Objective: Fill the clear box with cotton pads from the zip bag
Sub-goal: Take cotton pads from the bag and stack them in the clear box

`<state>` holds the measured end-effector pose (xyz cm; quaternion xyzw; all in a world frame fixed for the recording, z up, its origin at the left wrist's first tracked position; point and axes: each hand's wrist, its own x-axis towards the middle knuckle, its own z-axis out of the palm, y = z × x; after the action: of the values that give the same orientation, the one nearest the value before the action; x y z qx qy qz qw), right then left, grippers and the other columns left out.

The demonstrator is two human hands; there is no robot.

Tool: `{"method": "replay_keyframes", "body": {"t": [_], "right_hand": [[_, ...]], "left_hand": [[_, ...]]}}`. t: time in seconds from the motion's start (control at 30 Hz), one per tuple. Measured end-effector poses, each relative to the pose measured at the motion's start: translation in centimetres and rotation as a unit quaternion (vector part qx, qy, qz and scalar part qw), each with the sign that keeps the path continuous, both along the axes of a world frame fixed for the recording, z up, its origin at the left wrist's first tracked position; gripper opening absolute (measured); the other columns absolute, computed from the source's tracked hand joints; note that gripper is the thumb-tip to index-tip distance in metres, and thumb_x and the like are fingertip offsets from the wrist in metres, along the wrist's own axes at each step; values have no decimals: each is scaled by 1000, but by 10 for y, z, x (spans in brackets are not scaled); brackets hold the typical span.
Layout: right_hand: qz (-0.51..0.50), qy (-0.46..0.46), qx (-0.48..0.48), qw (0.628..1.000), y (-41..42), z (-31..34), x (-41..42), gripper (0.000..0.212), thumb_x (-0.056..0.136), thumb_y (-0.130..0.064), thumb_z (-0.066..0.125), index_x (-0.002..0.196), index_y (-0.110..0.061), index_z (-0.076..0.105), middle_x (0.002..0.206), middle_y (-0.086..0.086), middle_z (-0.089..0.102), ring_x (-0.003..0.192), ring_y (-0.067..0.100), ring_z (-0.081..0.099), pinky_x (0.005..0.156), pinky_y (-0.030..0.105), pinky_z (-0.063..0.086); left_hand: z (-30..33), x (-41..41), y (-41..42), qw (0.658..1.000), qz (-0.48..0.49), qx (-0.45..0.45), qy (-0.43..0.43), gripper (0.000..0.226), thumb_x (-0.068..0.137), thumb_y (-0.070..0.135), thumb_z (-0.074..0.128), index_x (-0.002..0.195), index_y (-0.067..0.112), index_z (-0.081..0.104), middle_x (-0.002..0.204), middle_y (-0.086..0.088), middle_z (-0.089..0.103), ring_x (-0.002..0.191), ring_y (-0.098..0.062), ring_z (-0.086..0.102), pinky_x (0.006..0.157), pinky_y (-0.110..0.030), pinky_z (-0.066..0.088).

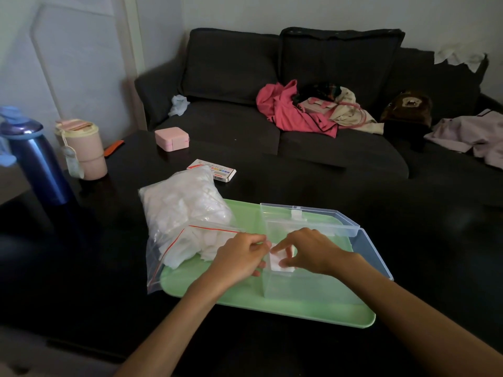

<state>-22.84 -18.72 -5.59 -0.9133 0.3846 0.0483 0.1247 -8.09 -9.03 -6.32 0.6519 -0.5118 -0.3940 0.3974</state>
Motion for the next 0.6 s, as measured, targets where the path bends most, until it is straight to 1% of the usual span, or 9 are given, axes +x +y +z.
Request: {"method": "replay_keyframes", "body": {"t": [0.1,0.13,0.2,0.23,0.3,0.37,0.4,0.5,0.6], "right_hand": [[-17,-17,13,1000,4,18,-6,28,84,-30,69,112,-29,67,98,-6,71,76,5,57,78,25,43],[-36,-41,15,998,7,27,-7,19,84,-26,69,103,-27,71,94,-5,72,70,4,61,76,23,45],[-74,-111,-4,991,16,43,-6,7,84,-21,68,87,-26,72,79,-7,73,54,1,64,68,20,49],[-87,-155,-23,984,23,50,-3,8,85,-21,67,84,-28,71,73,-9,71,50,0,63,63,18,49],[-93,-247,-44,963,43,64,13,10,83,-25,68,80,-34,69,68,-14,68,49,0,62,61,19,50],[-69,-280,-36,957,61,72,34,7,78,-29,71,78,-36,71,66,-15,67,59,2,63,66,25,53],[-47,-272,-24,961,68,72,46,6,76,-29,72,78,-35,72,67,-15,66,66,2,63,69,27,52],[9,-217,4,976,77,62,73,17,75,-28,72,89,-37,72,89,-16,67,87,5,57,79,27,47],[4,-229,-43,972,76,41,93,30,81,-24,67,108,-38,67,113,-12,64,108,11,51,90,27,40]], "left_hand": [[11,4,7,999,-31,33,22,41,95,23,53,133,8,50,115,-3,62,95,-14,66,70,-26,57],[19,13,12,997,-51,44,37,39,93,23,56,129,9,54,111,-3,65,94,-13,67,68,-23,57],[35,40,29,995,-88,44,31,20,85,23,68,105,19,69,94,2,73,83,-10,70,59,-18,53],[43,56,39,996,-78,30,6,12,78,26,75,90,25,74,85,4,74,76,-8,71,56,-17,51],[53,89,59,990,37,-19,-136,22,60,39,85,75,34,70,77,16,71,69,-4,67,60,-21,50],[51,108,69,950,148,-47,-272,40,49,52,84,78,37,60,84,21,64,75,-3,61,68,-29,50],[47,113,71,941,162,-42,-293,45,50,54,83,83,37,57,90,20,61,82,-6,58,73,-32,50],[26,121,68,941,151,0,-303,28,74,55,68,93,36,60,103,15,60,98,-13,60,82,-33,49],[12,134,63,952,182,-4,-246,19,91,46,51,87,33,65,97,12,69,99,-13,65,84,-33,49]]}}
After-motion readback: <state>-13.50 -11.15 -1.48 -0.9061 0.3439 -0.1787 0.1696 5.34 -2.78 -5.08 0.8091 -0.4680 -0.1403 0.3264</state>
